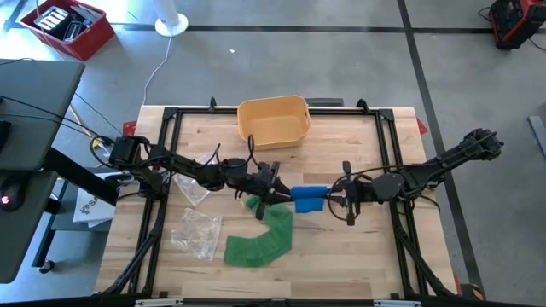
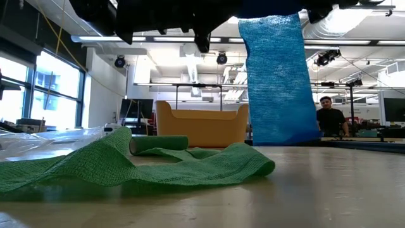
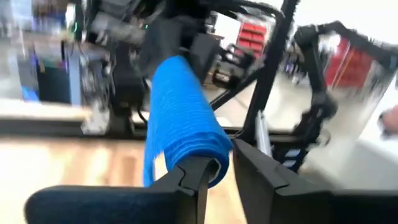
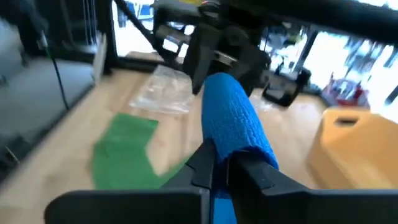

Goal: Roll bandage
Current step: Roll the blue bandage

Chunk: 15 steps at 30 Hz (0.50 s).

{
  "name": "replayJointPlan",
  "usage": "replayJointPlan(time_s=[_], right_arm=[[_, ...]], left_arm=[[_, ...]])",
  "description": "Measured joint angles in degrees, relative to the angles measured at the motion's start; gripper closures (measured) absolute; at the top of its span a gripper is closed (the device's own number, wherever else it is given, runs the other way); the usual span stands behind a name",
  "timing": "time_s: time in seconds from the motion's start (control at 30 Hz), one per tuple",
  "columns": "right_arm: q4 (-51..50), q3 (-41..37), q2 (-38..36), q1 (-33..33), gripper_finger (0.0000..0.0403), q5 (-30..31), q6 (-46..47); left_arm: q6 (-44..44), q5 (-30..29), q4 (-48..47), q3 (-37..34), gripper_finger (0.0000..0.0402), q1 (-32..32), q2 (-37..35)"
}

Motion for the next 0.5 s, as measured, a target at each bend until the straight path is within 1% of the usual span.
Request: replayJointPlan(time_s=[0.17, 0.23, 0.3, 0.4, 0.5], right_arm=[[-1.73, 0.0, 0.02, 0.15, 0.0395, -0.6, -21.78], [-2.46, 0.0, 0.06, 0.58, 0.0394, -0.81, -30.04], [-2.65, 0.0, 0.09, 0.86, 0.0389, -1.02, -35.85], [-2.28, 0.0, 0.09, 0.87, 0.038, -1.34, -36.66], [-2.29, 0.0, 0.07, 0.9, 0.0371, -1.8, -31.99]], left_arm=[[-18.97, 1.47, 0.36, 0.0, 0.0304, 1.77, 0.02], [-23.75, 1.93, 0.44, 0.0, 0.0302, 2.39, 0.07], [-25.55, 3.34, 0.46, 0.0, 0.0306, 2.92, 0.1], [-24.66, 3.85, 0.33, 0.0, 0.0328, 3.1, 0.11], [-21.81, 3.87, 0.17, 0.02, 0.0366, 3.08, 0.11]])
